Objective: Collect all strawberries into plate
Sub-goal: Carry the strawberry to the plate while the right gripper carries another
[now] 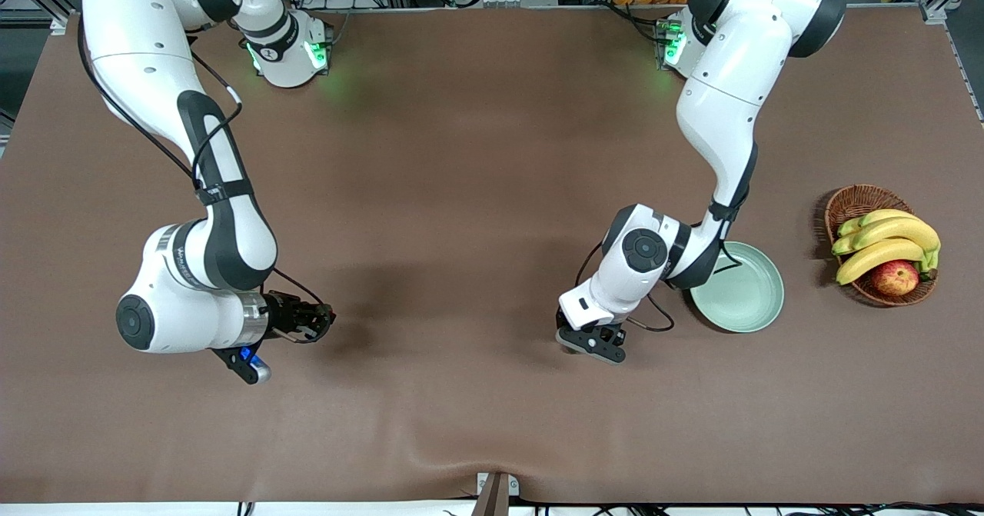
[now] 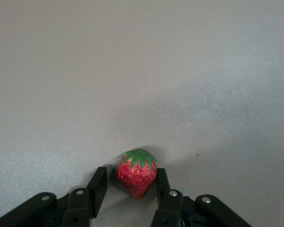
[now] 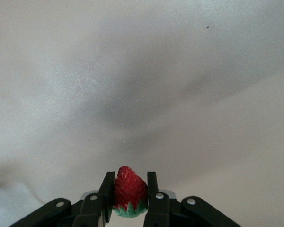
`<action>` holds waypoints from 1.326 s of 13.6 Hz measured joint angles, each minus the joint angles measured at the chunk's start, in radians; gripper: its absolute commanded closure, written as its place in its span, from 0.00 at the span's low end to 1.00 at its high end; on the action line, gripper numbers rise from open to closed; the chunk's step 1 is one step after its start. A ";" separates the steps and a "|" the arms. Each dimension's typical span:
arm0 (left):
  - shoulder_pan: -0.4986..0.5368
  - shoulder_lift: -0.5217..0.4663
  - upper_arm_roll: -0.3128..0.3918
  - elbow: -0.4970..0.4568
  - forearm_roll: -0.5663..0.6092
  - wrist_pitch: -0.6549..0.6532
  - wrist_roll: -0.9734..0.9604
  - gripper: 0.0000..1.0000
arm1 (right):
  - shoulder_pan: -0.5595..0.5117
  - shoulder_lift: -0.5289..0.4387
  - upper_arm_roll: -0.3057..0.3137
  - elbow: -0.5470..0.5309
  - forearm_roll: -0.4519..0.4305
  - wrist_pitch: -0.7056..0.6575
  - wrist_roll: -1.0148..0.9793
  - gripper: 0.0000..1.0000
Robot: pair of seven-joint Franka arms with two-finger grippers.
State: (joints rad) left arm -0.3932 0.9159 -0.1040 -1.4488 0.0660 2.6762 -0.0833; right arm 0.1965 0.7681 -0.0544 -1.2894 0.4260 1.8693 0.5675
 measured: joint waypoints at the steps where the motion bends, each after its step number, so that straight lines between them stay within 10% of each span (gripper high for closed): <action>1: 0.000 0.000 0.000 0.000 0.000 0.000 0.000 1.00 | 0.000 0.000 0.000 0.000 0.000 0.000 0.000 1.00; 7: 0.015 -0.033 0.002 0.000 0.000 -0.020 0.000 1.00 | 0.000 0.000 0.000 0.000 0.001 0.000 0.002 1.00; 18: 0.265 -0.412 0.003 -0.211 0.001 -0.644 0.048 1.00 | 0.203 0.005 0.036 -0.002 0.158 0.257 0.362 1.00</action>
State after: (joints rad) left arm -0.1286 0.5040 -0.1006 -1.6602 0.0666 2.0320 -0.0351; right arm 0.3993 0.7726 -0.0189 -1.2911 0.5843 2.1266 0.9296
